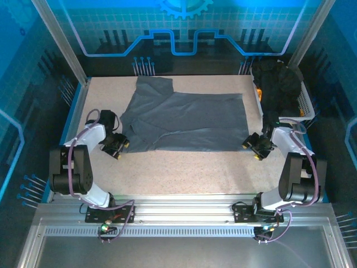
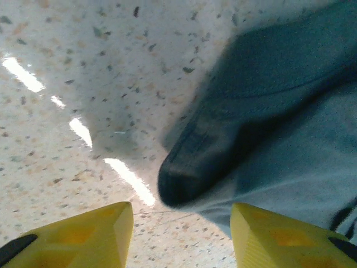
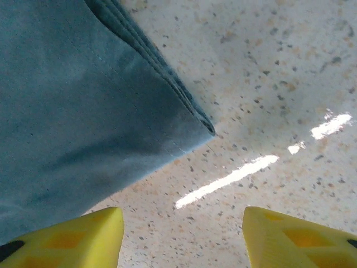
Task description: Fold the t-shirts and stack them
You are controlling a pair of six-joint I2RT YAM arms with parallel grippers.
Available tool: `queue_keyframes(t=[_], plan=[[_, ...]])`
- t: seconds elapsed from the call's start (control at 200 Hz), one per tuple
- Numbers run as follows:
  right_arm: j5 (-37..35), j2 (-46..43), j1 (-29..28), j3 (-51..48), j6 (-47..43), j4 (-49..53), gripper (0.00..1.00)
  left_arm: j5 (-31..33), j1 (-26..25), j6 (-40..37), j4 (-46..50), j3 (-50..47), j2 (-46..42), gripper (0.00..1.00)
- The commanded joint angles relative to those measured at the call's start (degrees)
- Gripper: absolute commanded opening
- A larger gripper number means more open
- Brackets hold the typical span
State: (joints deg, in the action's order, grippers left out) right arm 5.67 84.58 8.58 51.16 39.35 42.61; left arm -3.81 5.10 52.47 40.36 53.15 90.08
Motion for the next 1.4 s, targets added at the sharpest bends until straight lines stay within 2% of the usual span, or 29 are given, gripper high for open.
queue_keyframes(t=[0.0,0.14,0.325,0.365,0.425,0.55,0.62,0.865,1.136,1.281,1.396], plan=[[1.7,2.3,1.1,-0.2,0.0,-2.0,0.58,-1.5,0.4,-0.1,-3.9,0.1,2.2,0.45],[0.9,4.7,1.4,0.4,0.0,-2.9,0.55,-1.7,0.4,-0.5,-6.0,1.2,4.2,0.32],[0.1,9.5,1.3,1.8,0.6,-5.7,0.44,-0.5,0.4,-1.3,-4.9,2.6,4.6,0.07],[-0.2,10.7,1.2,2.6,0.6,-5.8,0.42,0.1,0.4,-1.7,-4.3,2.8,4.4,0.05],[-0.8,12.4,0.9,4.1,0.0,-5.5,0.33,1.3,0.4,-2.4,-3.1,3.2,4.1,0.00],[-4.2,13.4,-0.4,6.5,-0.9,-3.2,0.09,4.0,0.6,-3.9,-0.6,3.8,2.9,0.00],[-6.1,13.2,-0.8,6.9,-0.7,-1.6,0.00,5.0,0.9,-4.4,0.7,3.9,2.4,0.00],[-10.0,7.1,-1.8,4.6,0.7,3.3,0.00,7.6,1.2,-6.3,5.2,3.4,-0.7,0.00],[-8.7,1.6,-2.2,3.4,1.5,8.4,0.00,10.4,1.2,-9.0,9.9,3.0,-4.8,0.00],[-8.9,-1.6,-2.8,1.6,1.9,12.0,0.00,9.8,1.2,-8.4,11.1,-0.3,-8.1,0.00],[-8.1,-5.1,-3.3,-3.5,2.1,12.8,0.00,8.6,1.2,-7.1,10.7,-4.7,-11.0,0.00]])
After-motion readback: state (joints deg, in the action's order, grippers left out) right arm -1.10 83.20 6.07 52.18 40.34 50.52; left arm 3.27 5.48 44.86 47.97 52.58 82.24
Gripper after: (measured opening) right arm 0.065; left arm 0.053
